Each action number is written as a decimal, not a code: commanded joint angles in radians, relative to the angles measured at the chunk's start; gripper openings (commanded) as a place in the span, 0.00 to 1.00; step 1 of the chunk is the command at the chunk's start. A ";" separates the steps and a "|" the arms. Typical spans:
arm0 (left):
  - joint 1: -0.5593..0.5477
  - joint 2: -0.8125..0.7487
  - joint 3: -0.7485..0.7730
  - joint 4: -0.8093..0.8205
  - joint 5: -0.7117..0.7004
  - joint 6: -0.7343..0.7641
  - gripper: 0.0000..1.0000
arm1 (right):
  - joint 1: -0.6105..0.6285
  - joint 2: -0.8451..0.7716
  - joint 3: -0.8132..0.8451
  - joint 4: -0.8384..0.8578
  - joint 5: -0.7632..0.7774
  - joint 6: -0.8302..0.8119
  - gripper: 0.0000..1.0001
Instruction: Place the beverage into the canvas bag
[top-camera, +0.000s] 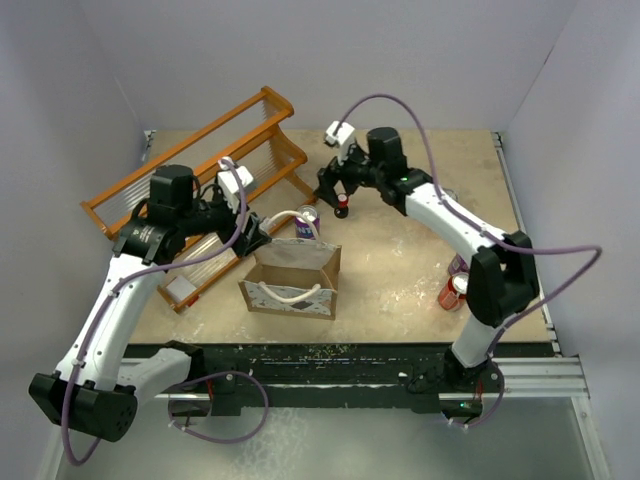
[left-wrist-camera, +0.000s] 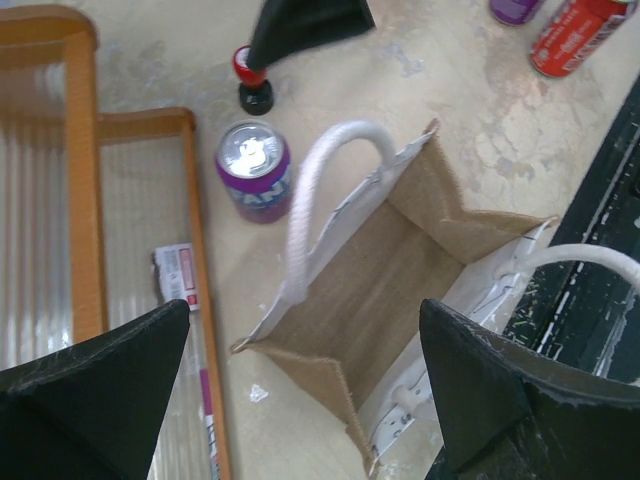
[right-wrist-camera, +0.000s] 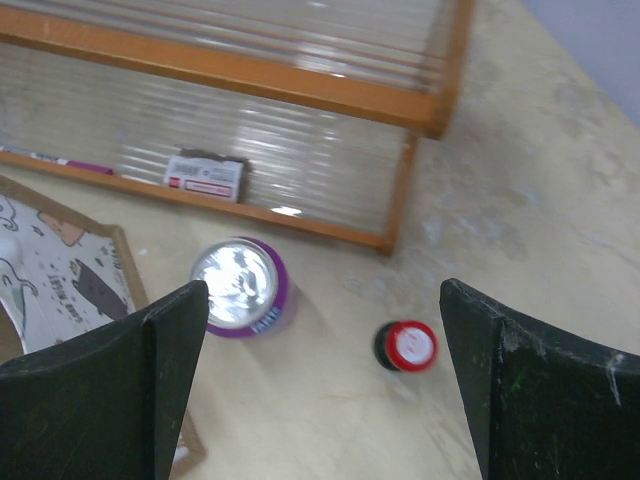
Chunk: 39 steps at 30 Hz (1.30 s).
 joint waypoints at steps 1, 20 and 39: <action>0.071 -0.042 0.042 -0.003 0.045 0.023 0.99 | 0.084 0.072 0.109 -0.060 0.033 0.001 1.00; 0.092 -0.096 0.041 -0.025 0.031 0.063 0.99 | 0.225 0.235 0.189 -0.189 0.285 -0.077 1.00; 0.109 -0.114 -0.001 -0.003 0.042 0.067 0.99 | 0.224 0.254 0.180 -0.267 0.177 -0.058 0.66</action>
